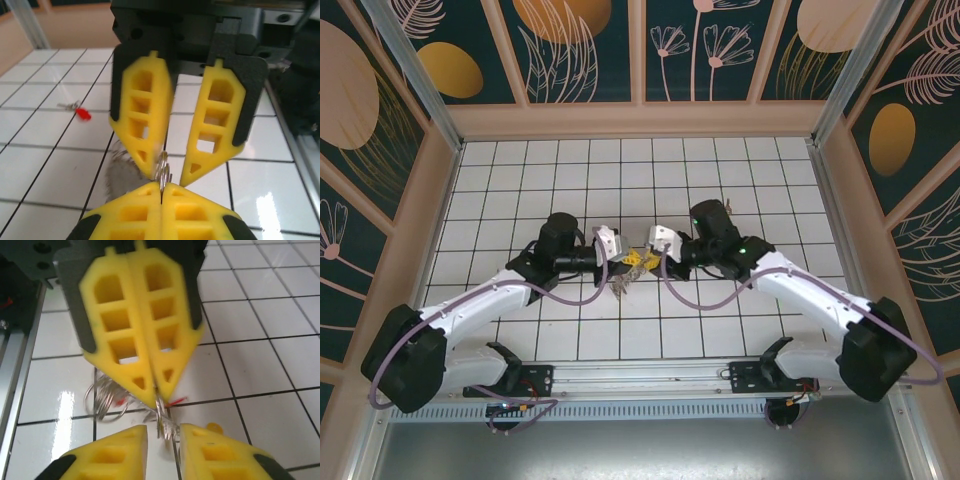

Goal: Put the keys on the keyring

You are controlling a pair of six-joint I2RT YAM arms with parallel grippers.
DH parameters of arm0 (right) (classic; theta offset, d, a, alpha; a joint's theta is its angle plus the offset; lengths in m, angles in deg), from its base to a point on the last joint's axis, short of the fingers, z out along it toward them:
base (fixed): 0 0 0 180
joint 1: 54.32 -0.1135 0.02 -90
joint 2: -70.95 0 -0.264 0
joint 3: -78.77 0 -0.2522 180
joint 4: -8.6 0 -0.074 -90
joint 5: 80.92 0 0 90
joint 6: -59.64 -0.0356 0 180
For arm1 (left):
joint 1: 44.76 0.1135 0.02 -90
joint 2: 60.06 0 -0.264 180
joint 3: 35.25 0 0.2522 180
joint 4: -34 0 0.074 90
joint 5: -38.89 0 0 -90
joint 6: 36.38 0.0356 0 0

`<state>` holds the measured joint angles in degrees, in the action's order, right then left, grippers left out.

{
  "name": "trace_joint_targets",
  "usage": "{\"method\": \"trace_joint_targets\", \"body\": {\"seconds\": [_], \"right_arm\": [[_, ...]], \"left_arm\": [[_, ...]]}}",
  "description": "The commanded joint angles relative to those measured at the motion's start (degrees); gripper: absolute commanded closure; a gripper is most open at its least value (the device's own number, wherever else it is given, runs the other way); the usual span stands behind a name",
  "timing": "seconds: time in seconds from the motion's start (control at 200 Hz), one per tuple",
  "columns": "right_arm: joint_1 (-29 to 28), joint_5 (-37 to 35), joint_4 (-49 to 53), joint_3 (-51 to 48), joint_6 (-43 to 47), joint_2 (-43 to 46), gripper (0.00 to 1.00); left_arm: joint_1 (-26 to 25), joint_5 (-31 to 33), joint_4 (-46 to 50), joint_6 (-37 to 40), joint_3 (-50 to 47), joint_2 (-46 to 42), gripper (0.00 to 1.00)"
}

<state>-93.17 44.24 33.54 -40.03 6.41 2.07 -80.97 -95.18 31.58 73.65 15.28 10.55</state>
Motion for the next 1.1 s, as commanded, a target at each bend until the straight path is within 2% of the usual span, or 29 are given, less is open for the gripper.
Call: {"method": "trace_joint_targets", "body": {"seconds": [0.0,0.16,0.23,0.38,0.511,0.641,0.896,1.091], "right_arm": [[3.4,4.1,-5.6,-2.3,-1.6,5.0,0.72],[5.3,-2.1,-3.7,-2.8,-2.3,8.9,0.67],[5.8,-0.4,-4.0,-3.4,-2.6,10.7,0.67],[6.2,8.2,-3.7,-5.8,-0.5,14.7,0.67],[6.2,11.9,-5.7,-7.3,-1.4,15.3,0.73],[6.0,12.1,-7.4,-6.7,-0.8,14.0,0.79],[5.1,13.6,-9.4,-5.0,0.0,10.2,0.77],[3.5,13.0,-15.6,-6.3,-3.3,9.3,0.75]], "left_arm": [[-0.5,-7.9,-9.5,-5.0,-0.6,-1.4,1.00],[-0.6,-9.8,-11.8,-7.4,-0.1,-0.5,1.00],[-0.6,-9.5,-13.1,-8.3,-0.1,-0.2,1.00],[-0.5,-9.0,-18.3,-12.2,-0.5,0.2,1.00],[-0.6,-9.4,-21.7,-14.2,-1.0,0.6,1.00],[-0.5,-9.8,-22.5,-14.4,-1.2,0.8,1.00],[-0.5,-9.6,-31.0,-19.6,-2.9,1.8,1.00],[-0.6,-9.9,-34.8,-21.8,-3.4,2.6,1.00]]}}
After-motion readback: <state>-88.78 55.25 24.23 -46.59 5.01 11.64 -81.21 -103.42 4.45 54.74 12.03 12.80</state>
